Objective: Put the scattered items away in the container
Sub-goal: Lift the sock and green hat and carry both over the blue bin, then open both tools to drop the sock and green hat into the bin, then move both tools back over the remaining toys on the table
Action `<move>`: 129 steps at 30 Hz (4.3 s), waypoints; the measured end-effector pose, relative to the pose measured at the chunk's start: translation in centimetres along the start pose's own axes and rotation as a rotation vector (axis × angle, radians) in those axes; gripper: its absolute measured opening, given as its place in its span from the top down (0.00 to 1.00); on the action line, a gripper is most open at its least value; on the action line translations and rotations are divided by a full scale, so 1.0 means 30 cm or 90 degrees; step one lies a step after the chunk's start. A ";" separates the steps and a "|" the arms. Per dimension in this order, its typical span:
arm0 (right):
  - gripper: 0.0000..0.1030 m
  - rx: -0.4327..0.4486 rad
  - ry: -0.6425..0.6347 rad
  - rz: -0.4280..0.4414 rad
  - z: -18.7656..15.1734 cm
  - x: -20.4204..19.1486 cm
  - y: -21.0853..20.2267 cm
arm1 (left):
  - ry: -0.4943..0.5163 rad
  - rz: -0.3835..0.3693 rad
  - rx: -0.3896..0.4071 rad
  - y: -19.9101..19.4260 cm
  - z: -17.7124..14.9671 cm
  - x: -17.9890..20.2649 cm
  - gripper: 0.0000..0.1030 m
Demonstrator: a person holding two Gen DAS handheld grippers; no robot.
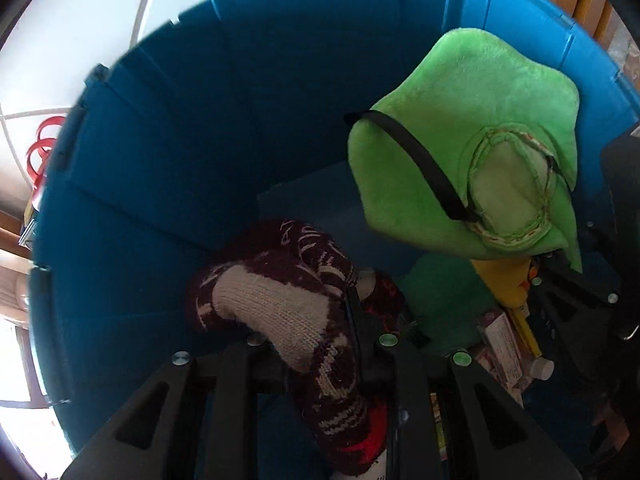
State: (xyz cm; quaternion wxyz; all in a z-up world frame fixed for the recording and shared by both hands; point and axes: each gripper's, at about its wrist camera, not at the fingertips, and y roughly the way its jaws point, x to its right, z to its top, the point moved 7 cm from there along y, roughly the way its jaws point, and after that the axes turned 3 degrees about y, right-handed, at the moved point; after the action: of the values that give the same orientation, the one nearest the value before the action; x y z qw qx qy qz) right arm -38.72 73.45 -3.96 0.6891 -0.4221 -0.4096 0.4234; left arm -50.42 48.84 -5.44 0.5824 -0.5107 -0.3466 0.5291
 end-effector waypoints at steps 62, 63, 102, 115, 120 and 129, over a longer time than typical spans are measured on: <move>0.01 0.097 -0.017 0.033 -0.157 -0.122 -0.574 | -0.038 -0.026 0.157 -0.618 -0.403 -0.250 0.40; 0.01 0.104 -0.018 0.030 -0.165 -0.146 -0.608 | -0.040 -0.024 0.165 -0.636 -0.430 -0.280 0.40; 0.00 0.198 -0.142 0.232 -0.355 -1.447 -0.695 | -0.265 0.115 0.199 -0.278 -1.331 -1.418 0.40; 0.00 0.114 -0.070 0.233 -0.469 -1.459 -0.366 | -0.253 0.062 0.171 0.071 -1.341 -1.326 0.40; 0.00 0.086 0.008 0.230 -0.539 -1.440 -0.270 | -0.215 0.052 0.154 0.193 -1.348 -1.339 0.40; 0.00 0.030 0.143 0.214 -0.657 -1.454 -0.138 | -0.147 -0.001 0.138 0.360 -1.303 -1.342 0.40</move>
State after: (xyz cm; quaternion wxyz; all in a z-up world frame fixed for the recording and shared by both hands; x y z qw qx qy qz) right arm -32.92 27.11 -15.20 0.6597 -0.5131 -0.2441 0.4918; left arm -24.40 -0.02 -19.63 0.5906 -0.3805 -0.3524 0.6182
